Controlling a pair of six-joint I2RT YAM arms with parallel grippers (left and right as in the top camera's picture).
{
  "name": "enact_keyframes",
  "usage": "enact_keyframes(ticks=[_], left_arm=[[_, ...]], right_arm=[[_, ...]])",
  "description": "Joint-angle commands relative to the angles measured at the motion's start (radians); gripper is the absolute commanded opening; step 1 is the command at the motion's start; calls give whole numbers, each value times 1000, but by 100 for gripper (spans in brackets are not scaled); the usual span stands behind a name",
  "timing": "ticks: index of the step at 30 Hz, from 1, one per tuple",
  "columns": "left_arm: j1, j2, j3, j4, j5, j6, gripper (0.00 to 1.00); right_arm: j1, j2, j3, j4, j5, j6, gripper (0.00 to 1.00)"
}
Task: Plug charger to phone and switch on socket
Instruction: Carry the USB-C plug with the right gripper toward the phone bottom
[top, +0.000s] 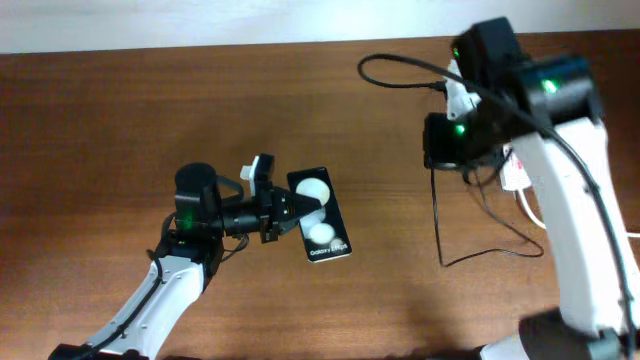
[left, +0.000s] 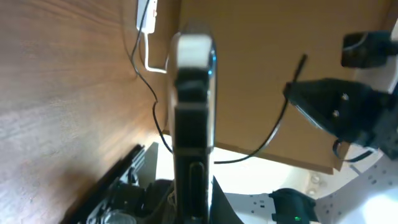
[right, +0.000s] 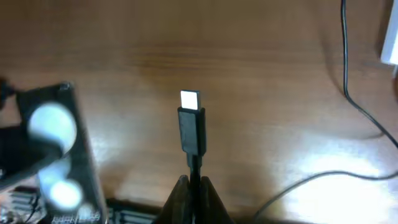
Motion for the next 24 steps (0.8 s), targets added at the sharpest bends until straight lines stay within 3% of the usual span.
enact_keyframes(ticks=[1,5,11,14,18,24], left_arm=[[-3,-2,19,6,70,15,0],[-3,-3,19,3,114,-17,0],[-3,-3,19,4,75,-62,0],[-3,-3,19,7,4,69,0],[-3,-3,19,8,-106,71,0],[-3,-3,19,19,-93,34,0]], right_arm=[[56,-200,-108,-2,-43,92,4],[151,-431,-290,84,-143,167,4],[235,-590,-495,92,-179,167,4],[368,-599,-713,214,-196,167,4],[446,-597,-763,380,-193,196,4],[597,-513,-797,506,-93,193,4]])
